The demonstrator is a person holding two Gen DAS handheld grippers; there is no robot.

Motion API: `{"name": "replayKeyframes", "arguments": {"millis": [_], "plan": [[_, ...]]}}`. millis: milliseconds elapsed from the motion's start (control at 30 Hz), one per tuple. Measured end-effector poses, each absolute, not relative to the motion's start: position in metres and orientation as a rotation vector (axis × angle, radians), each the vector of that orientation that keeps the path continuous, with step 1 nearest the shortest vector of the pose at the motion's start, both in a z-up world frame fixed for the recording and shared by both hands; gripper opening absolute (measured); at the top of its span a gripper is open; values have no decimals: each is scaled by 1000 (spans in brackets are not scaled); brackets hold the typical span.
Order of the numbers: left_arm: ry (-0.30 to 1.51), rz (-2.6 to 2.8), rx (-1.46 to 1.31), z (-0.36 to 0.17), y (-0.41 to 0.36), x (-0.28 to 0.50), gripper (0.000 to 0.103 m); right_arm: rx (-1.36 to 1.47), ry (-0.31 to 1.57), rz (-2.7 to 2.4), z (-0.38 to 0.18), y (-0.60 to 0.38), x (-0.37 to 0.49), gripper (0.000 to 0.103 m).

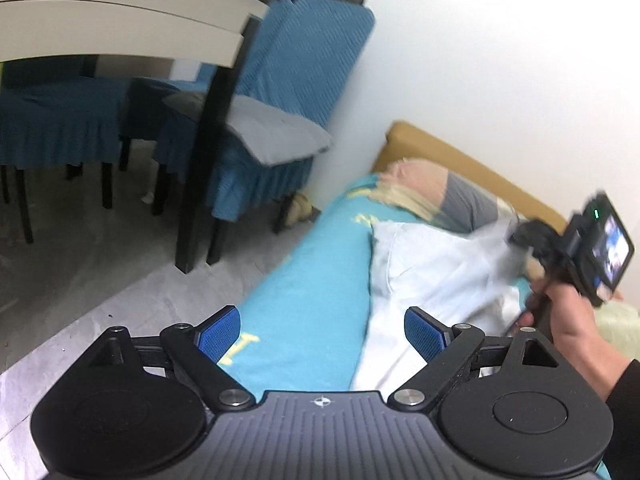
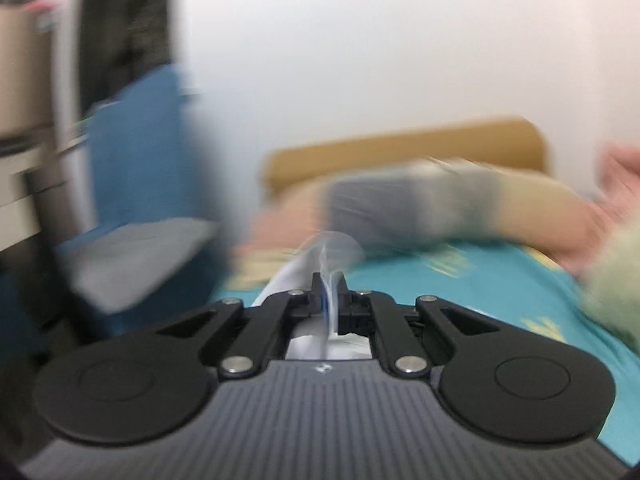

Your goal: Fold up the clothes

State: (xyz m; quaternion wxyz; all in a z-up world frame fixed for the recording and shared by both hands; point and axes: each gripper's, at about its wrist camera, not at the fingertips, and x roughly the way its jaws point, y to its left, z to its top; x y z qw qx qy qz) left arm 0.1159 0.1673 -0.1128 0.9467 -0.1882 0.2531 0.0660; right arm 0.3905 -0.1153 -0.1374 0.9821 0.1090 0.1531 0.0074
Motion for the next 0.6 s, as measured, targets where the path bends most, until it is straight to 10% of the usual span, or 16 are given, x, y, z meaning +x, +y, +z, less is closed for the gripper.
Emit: {"name": "replayKeyframes", "arguments": {"millis": [300, 367, 433, 600], "plan": [[594, 125, -303, -135, 140, 136, 91, 335, 495, 138, -167, -168, 402, 16], [597, 121, -279, -136, 136, 138, 91, 343, 531, 179, -160, -173, 390, 65], [602, 111, -269, -136, 131, 137, 91, 327, 518, 200, -149, -173, 364, 84], [637, 60, -283, -124, 130, 130, 90, 338, 509, 261, -102, -188, 276, 82]]}}
